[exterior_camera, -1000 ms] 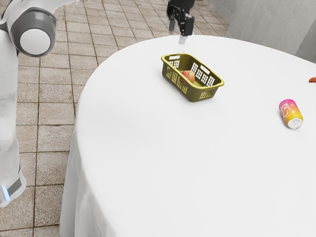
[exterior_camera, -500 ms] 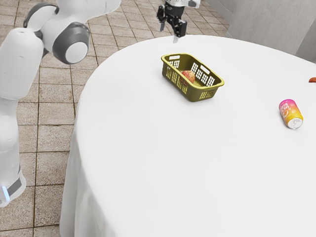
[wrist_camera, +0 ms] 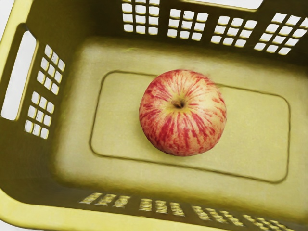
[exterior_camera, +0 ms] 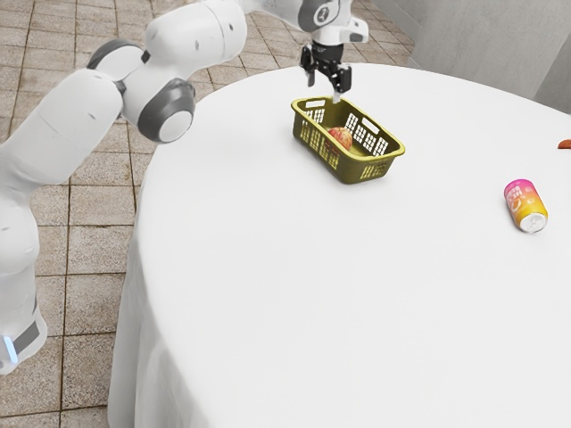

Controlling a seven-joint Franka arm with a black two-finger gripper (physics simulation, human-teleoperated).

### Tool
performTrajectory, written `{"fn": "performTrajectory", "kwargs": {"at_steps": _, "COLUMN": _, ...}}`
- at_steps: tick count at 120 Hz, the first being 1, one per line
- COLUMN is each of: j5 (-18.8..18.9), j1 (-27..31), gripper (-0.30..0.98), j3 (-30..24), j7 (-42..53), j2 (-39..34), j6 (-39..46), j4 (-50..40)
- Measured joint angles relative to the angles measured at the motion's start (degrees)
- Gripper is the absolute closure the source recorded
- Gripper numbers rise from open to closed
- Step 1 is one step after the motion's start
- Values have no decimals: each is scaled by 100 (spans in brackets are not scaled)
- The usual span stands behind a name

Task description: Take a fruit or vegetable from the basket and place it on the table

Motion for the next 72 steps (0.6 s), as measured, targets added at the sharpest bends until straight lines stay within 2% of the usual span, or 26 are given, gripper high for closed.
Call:
{"fn": "performTrajectory", "kwargs": {"at_steps": 8, "j5": 371, "j1": 146, "gripper": 0, "j3": -466, "j7": -2, "j2": 78, "j6": 32, "j4": 104}}
{"fn": "performTrajectory", "kwargs": {"at_steps": 22, "j5": 693, "j1": 198, "gripper": 0, "j3": -662, "j7": -3, "j2": 366, "j6": 56, "j4": 404}}
{"fn": "performTrajectory", "kwargs": {"at_steps": 40, "j5": 836, "j1": 201, "gripper": 0, "j3": -876, "j7": -2, "j2": 872, "j6": 135, "j4": 958}}
{"fn": "performTrajectory", "kwargs": {"at_steps": 72, "j5": 959, "j1": 202, "gripper": 0, "j3": -949, "j7": -1, "j2": 1252, "j6": 437, "j4": 1061}}
